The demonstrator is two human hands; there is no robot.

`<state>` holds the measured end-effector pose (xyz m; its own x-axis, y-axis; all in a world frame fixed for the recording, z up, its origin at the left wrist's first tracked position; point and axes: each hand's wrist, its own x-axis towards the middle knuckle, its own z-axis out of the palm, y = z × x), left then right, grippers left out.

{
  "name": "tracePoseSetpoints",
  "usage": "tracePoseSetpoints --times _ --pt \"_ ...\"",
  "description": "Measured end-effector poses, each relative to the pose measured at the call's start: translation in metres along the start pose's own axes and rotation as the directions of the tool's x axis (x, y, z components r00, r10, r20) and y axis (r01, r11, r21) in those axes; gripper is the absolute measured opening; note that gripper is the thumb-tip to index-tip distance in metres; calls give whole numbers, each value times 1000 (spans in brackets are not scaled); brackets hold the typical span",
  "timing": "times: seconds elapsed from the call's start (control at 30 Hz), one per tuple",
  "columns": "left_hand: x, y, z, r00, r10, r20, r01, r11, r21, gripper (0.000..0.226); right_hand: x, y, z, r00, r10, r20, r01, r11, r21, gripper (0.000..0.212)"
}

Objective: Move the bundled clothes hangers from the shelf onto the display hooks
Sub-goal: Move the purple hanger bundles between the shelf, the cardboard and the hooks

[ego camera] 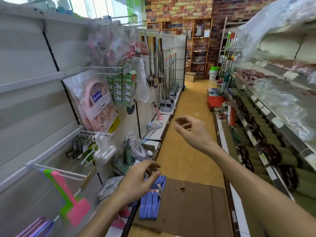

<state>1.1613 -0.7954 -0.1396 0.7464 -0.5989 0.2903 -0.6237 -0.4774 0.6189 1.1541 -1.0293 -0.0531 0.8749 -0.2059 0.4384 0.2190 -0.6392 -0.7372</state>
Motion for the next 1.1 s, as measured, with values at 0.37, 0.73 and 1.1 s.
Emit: tracePoseSetpoints --times 0.37,0.73,1.1 --pt "144 -129 9 988 8 154 3 998 -65 21 117 76 57 980 190 -62 -196 976 -98 28" --pt "202 -262 101 981 -106 164 127 984 -126 15 142 228 150 938 346 -6 -344 930 -129 30" --pt "175 -432 278 952 -149 269 159 987 -19 15 132 439 272 949 315 7 -312 941 -131 32"
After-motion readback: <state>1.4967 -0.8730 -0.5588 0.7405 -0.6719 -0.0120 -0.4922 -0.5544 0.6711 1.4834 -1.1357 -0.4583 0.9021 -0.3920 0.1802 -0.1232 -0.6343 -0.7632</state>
